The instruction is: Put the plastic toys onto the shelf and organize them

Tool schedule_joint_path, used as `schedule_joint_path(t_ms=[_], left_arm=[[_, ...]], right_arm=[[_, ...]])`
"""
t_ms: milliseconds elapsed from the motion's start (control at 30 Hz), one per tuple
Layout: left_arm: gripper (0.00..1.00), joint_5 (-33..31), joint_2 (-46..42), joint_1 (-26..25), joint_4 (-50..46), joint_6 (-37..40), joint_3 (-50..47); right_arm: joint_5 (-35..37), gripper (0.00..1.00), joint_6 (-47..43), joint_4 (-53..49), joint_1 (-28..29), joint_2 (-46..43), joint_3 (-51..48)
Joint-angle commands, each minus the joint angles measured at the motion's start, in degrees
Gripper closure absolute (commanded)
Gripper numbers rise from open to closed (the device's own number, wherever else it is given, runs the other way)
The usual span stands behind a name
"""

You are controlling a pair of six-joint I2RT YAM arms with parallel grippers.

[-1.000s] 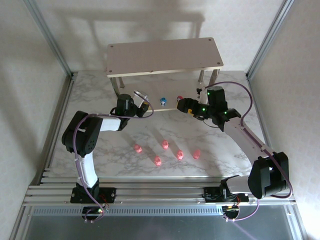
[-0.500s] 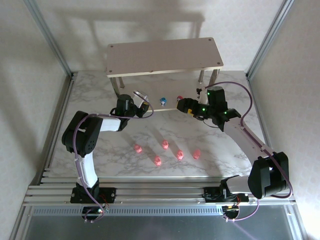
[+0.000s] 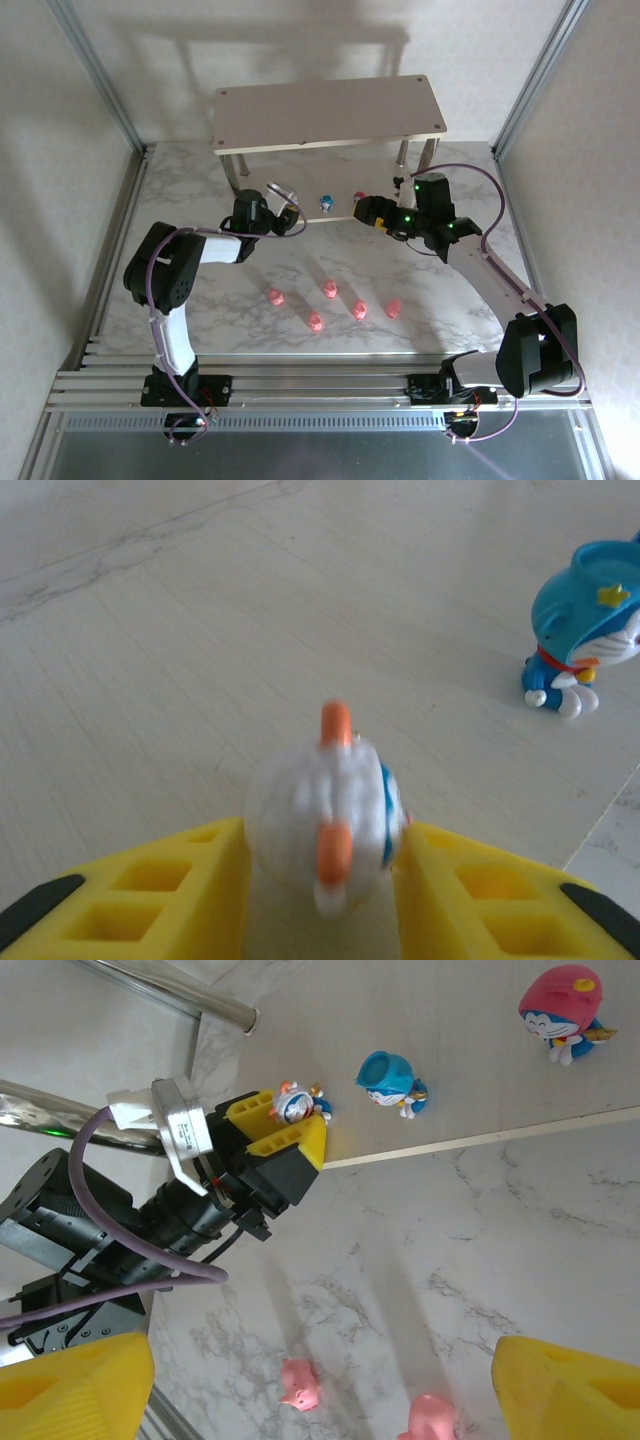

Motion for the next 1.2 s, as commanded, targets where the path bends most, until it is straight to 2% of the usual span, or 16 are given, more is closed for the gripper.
schedule_joint_path(t_ms=[0,1167], left_arm=[[0.59,0.07,-1.56,0.44,-0.03,0.08,-1.04],[0.58,-1.79,-2.25,0.45,0.45,-1.79,-1.90]], right_arm=[[-0.70,0.12,0.25,1.50,-0.37,-1.01,-0.86],[-1.26,0.12,0.59,1.76,-0.32,-1.30,-0.80]])
